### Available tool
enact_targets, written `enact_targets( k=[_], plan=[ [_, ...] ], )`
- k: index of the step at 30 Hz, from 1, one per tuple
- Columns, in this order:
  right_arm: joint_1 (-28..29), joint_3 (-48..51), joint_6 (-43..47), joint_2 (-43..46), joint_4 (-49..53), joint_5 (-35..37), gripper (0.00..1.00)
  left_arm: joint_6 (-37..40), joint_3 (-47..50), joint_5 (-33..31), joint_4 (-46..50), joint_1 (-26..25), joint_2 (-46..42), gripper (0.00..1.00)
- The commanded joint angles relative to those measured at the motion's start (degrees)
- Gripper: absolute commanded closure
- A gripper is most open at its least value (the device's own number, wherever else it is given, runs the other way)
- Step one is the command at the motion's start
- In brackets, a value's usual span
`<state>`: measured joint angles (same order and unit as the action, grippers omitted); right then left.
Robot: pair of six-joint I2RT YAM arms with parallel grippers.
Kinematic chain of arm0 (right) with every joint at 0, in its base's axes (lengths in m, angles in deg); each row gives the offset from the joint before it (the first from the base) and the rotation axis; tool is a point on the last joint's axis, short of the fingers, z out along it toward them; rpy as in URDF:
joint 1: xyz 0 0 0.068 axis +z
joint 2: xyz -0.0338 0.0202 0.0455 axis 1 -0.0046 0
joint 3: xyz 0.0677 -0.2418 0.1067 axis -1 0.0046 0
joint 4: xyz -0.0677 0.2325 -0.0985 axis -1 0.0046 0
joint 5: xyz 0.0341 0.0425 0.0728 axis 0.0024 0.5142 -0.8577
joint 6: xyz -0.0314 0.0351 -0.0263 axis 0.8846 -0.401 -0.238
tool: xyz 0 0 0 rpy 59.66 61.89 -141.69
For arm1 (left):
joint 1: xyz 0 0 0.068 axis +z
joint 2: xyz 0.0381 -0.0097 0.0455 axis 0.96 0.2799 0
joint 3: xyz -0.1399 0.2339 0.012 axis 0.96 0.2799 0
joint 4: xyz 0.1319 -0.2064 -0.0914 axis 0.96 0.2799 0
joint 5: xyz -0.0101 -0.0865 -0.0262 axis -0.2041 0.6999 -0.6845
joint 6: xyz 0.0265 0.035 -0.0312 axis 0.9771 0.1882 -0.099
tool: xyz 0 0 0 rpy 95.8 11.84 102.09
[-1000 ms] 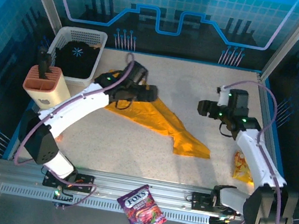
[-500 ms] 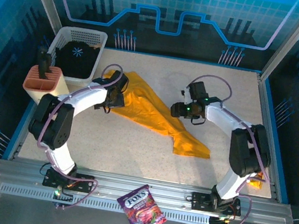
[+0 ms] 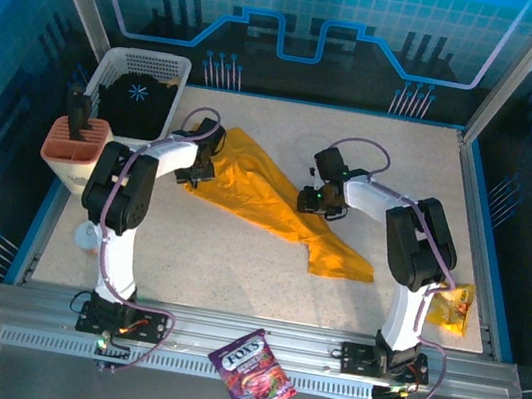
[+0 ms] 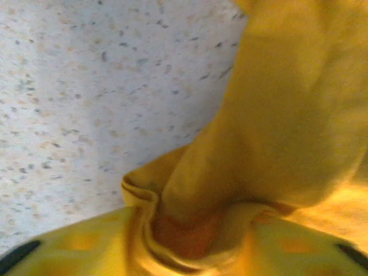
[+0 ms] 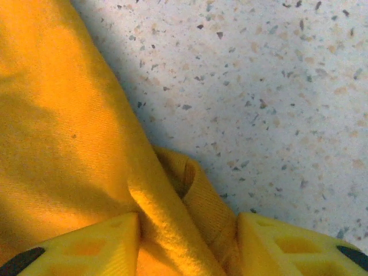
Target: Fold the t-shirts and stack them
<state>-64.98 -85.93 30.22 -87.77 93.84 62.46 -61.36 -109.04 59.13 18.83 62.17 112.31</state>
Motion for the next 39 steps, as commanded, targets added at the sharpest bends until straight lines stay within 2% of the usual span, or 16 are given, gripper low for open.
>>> enact_targets(
  k=[1, 2, 3, 6, 7, 14, 18, 21, 27, 33, 34, 35, 36, 38, 39],
  plan=[
    [0.4, -1.8, -0.9, -2.2, 1.9, 1.5, 0.60, 0.3, -1.3, 3.1, -0.1, 0.1, 1.4, 0.84],
    [0.4, -2.0, -0.9, -2.4, 1.8, 1.7, 0.65, 0.2, -1.0, 3.6, 0.0, 0.1, 1.1, 0.95],
    [0.4, -2.2, -1.0, -2.6, 2.0, 1.9, 0.71, 0.1, -0.6, 4.2, 0.0, 0.2, 0.6, 1.00],
    [-0.1, -2.8, -0.8, -2.4, 2.6, 3.6, 0.96, -0.4, 2.0, 5.3, -0.1, -0.1, -2.7, 1.00],
    [-0.5, -2.9, -0.8, -2.0, 2.9, 4.5, 1.00, -0.6, 2.9, 5.5, 0.0, -0.2, -4.2, 1.00],
    [-6.6, -1.0, -0.3, 6.8, 4.0, 13.2, 1.00, -0.2, 7.5, 6.9, 6.6, -0.8, -19.4, 1.00],
    [-10.0, 2.7, -0.4, 13.7, 2.8, 18.7, 1.00, 0.2, 9.0, 7.0, 10.4, -1.3, -26.9, 1.00],
    [-11.1, 6.5, -0.4, 18.9, 1.4, 20.1, 1.00, -0.4, 10.8, 7.8, 12.4, -1.3, -30.6, 1.00],
    [-8.6, 14.0, -0.4, 26.3, 2.9, 12.4, 1.00, -3.6, 17.5, 10.6, 12.9, -3.3, -33.6, 1.00],
    [-1.8, 23.6, -4.6, 33.6, 6.4, 0.3, 1.00, -6.3, 22.6, 11.1, 14.8, -6.5, -36.0, 1.00],
    [-0.7, 25.3, -5.6, 34.4, 7.4, -0.5, 0.97, -6.5, 23.1, 11.2, 15.5, -6.9, -36.2, 1.00],
    [0.1, 26.7, -6.4, 35.0, 8.3, -1.3, 0.87, -6.7, 23.7, 11.0, 16.1, -7.3, -36.4, 1.00],
    [0.6, 27.7, -6.9, 35.4, 8.9, -1.9, 0.74, -6.9, 24.2, 10.9, 16.5, -7.6, -36.6, 1.00],
    [0.7, 29.2, -7.2, 36.4, 9.7, -2.3, 0.41, -7.5, 25.6, 10.8, 16.5, -7.8, -36.9, 1.00],
    [0.7, 29.3, -7.1, 37.0, 9.8, -1.5, 0.33, -7.6, 26.0, 10.8, 16.2, -7.8, -37.0, 1.00]
  ],
)
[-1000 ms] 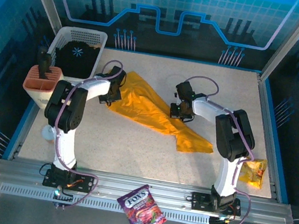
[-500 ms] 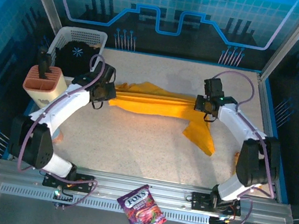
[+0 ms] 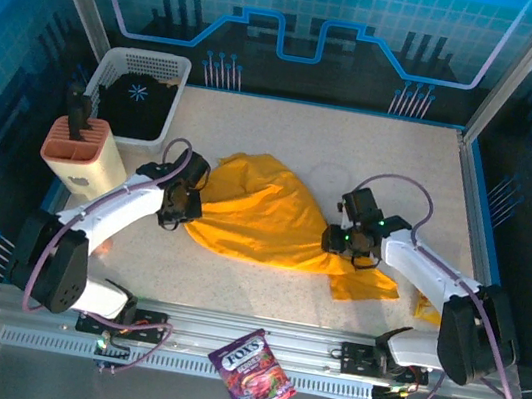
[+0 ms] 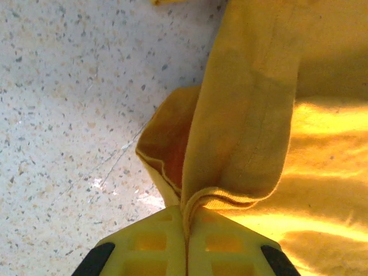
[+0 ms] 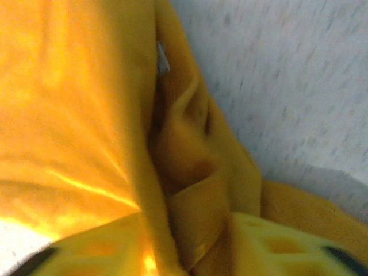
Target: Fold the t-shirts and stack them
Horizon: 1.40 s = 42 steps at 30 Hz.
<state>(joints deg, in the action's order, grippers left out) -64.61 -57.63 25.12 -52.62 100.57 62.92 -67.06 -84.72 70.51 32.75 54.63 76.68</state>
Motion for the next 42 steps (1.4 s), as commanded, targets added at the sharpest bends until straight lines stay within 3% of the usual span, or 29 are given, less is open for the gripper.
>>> enact_targets(
  k=[1, 3, 6, 10, 13, 20, 29, 32, 35, 42],
  plan=[
    [-0.1, 0.6, -1.6, 2.4, 3.1, -1.0, 0.26, -2.1, 2.0, -0.8, 2.0, -0.2, -1.3, 1.00],
    [-2.3, -1.7, -0.3, 2.6, 3.0, -0.3, 0.20, -2.4, 1.8, -1.4, 1.9, -0.2, -0.8, 1.00],
    [-6.1, -5.3, 1.4, 0.6, 2.1, -0.4, 0.22, -2.7, 1.3, -2.6, 1.7, -0.2, -0.4, 1.00],
    [-10.2, -12.1, 2.7, -5.5, -0.7, -1.0, 0.41, -3.0, 1.0, -4.2, 1.8, -0.1, -0.4, 1.00],
    [-11.6, -15.2, 3.2, -11.5, -2.8, -2.3, 0.45, -2.9, 0.9, -5.2, 2.0, -0.1, 0.0, 1.00],
    [-11.0, -19.1, 1.0, -24.2, -7.4, -12.0, 0.46, -3.0, 1.6, -5.4, 1.3, -0.1, 0.9, 1.00],
    [-6.2, -14.9, -2.5, -25.9, -11.1, -15.8, 0.52, -2.9, 1.3, -5.0, 0.4, 0.0, 2.3, 1.00],
    [-6.0, -13.8, -3.1, -26.6, -12.1, -16.5, 0.66, -2.8, 1.3, -4.5, -0.3, 0.0, 2.5, 1.00],
    [-6.7, -13.6, -3.1, -26.4, -12.0, -15.7, 0.98, -2.8, 1.3, -4.3, -0.4, 0.0, 2.7, 1.00],
    [-12.3, -13.2, -1.8, -16.5, -9.6, -7.6, 1.00, -2.7, 1.9, -5.1, -0.2, 0.0, 2.5, 1.00]
  ],
)
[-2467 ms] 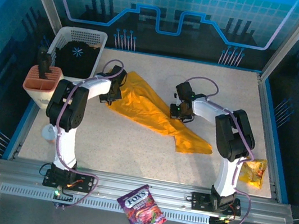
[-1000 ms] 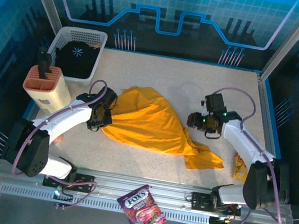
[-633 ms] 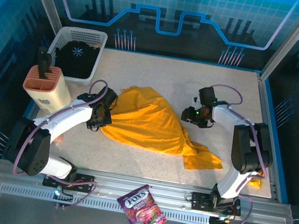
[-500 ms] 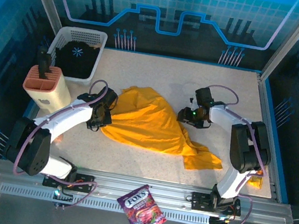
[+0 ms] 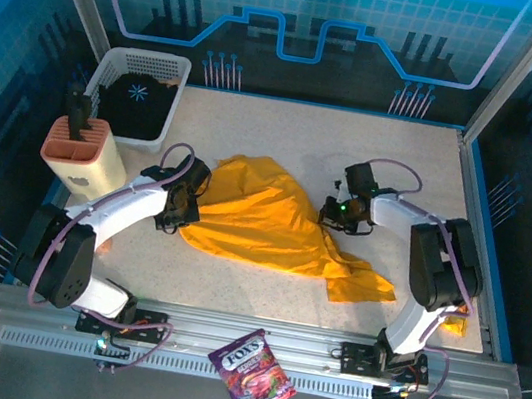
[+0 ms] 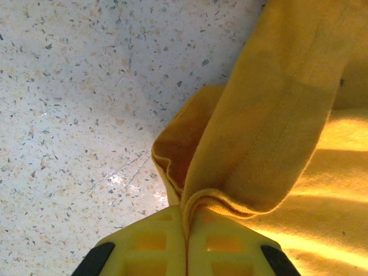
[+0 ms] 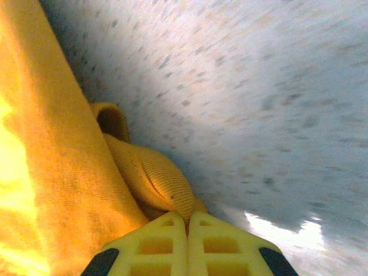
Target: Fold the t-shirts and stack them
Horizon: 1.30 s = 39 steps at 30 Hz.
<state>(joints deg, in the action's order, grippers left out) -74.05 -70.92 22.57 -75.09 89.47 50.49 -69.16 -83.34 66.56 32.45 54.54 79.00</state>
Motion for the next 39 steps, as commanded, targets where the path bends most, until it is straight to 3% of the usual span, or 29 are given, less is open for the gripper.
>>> enact_targets(
  k=[1, 7, 24, 29, 33, 34, 38, 39],
  plan=[
    [-3.9, -0.1, 1.3, 7.9, 2.1, 6.7, 1.00, -0.6, 0.7, -1.1, 0.1, 0.0, 0.4, 1.00],
    [-8.7, 0.3, 5.6, 17.2, 1.3, 16.9, 1.00, -1.0, 1.6, -0.9, -0.7, 0.0, 1.1, 1.00],
    [-17.3, 1.8, 9.5, 14.8, 2.3, 18.8, 0.99, -0.6, 2.2, 0.0, -2.8, 0.0, 2.1, 1.00],
    [-18.0, 0.7, 10.3, 13.5, 3.2, 16.1, 0.82, -0.5, 2.1, 1.0, -3.7, 0.0, 2.1, 1.00],
    [-18.1, 0.0, 10.3, 14.1, 5.1, 11.9, 0.52, 0.2, 1.2, 1.8, -3.7, 0.0, 1.7, 1.00],
    [-18.1, 0.1, 10.2, 14.8, 5.8, 10.9, 0.46, 0.4, 0.8, 1.9, -3.7, 0.0, 1.6, 0.97],
    [-18.0, 2.1, 9.3, 19.8, 10.3, 8.4, 0.26, 0.8, -1.2, 2.1, -2.1, -0.4, 0.1, 0.45],
    [-17.8, 3.3, 9.1, 21.7, 11.8, 8.2, 0.22, 0.9, -1.8, 1.9, -1.4, -0.6, -0.6, 0.36]
  ],
)
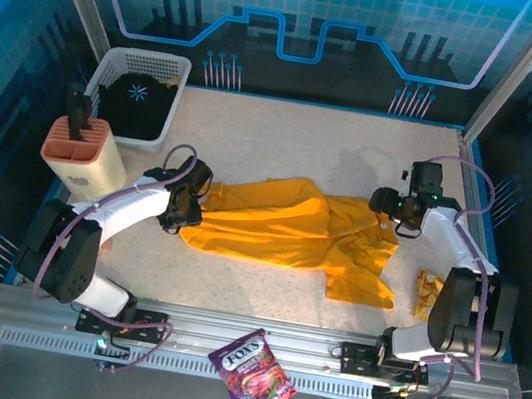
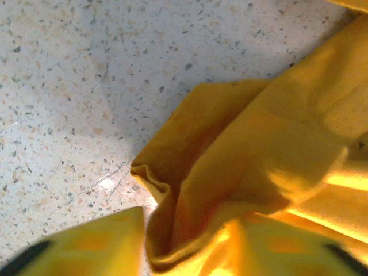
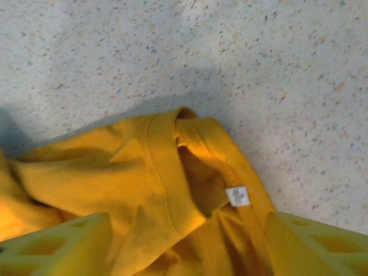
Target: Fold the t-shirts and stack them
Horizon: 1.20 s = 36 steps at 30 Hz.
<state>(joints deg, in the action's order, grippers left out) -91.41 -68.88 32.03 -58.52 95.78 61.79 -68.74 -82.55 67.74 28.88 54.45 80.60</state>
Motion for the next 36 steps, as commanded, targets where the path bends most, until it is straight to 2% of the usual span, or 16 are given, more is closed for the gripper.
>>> enact_targets(
  k=[1, 7, 13, 18, 22, 25, 28, 30, 31, 32, 33, 35, 36],
  plan=[
    [-0.1, 2.3, -0.6, 6.9, 6.8, -3.2, 0.20, 0.6, -3.0, 0.7, 2.8, -0.7, -2.9, 0.31],
    [5.0, 11.0, -5.1, 18.4, 16.0, -4.3, 0.22, 0.3, -3.9, 1.4, 8.8, -1.3, -6.6, 0.14],
    [17.4, 18.9, -17.3, 24.4, 18.0, -1.4, 0.30, -2.3, 0.5, 5.1, 7.0, -4.0, -5.4, 0.08],
    [25.8, 23.0, -23.5, 20.3, 14.7, 1.2, 0.33, -5.0, 1.4, 6.6, 1.3, -8.1, 0.2, 0.07],
    [29.5, 23.2, -24.0, 12.4, 11.4, 3.6, 0.33, -5.9, 0.2, 2.9, -2.2, -8.9, 5.5, 0.06],
    [32.2, 20.4, -23.9, 6.4, 11.9, 8.0, 0.39, -6.5, -1.0, -0.1, -4.5, -8.9, 9.1, 0.05],
    [33.4, 17.8, -23.0, 2.3, 12.5, 9.4, 0.55, -6.4, -2.3, -0.9, -6.0, -8.9, 13.2, 0.05],
    [33.6, 17.0, -22.1, 1.1, 12.4, 9.6, 0.76, -6.3, -2.8, -0.8, -7.1, -8.9, 15.8, 0.07],
    [33.5, 16.8, -21.7, 1.1, 12.3, 9.6, 0.84, -6.2, -2.8, -0.8, -7.6, -8.9, 16.8, 0.10],
    [33.4, 16.6, -21.4, 1.2, 12.5, 9.7, 0.95, -6.1, -3.0, -0.9, -8.1, -8.9, 18.0, 0.20],
    [33.3, 16.2, -20.9, 1.5, 12.9, 9.7, 1.00, -6.1, -3.0, -1.1, -8.3, -8.9, 18.9, 0.40],
    [33.3, 14.8, -19.7, 3.2, 15.1, 10.8, 1.00, -5.9, -3.1, -1.3, -8.3, -8.9, 19.3, 0.82],
    [33.1, 13.8, -19.0, 4.6, 16.7, 11.6, 1.00, -5.8, -2.9, -1.5, -8.2, -8.9, 18.6, 0.98]
  ],
)
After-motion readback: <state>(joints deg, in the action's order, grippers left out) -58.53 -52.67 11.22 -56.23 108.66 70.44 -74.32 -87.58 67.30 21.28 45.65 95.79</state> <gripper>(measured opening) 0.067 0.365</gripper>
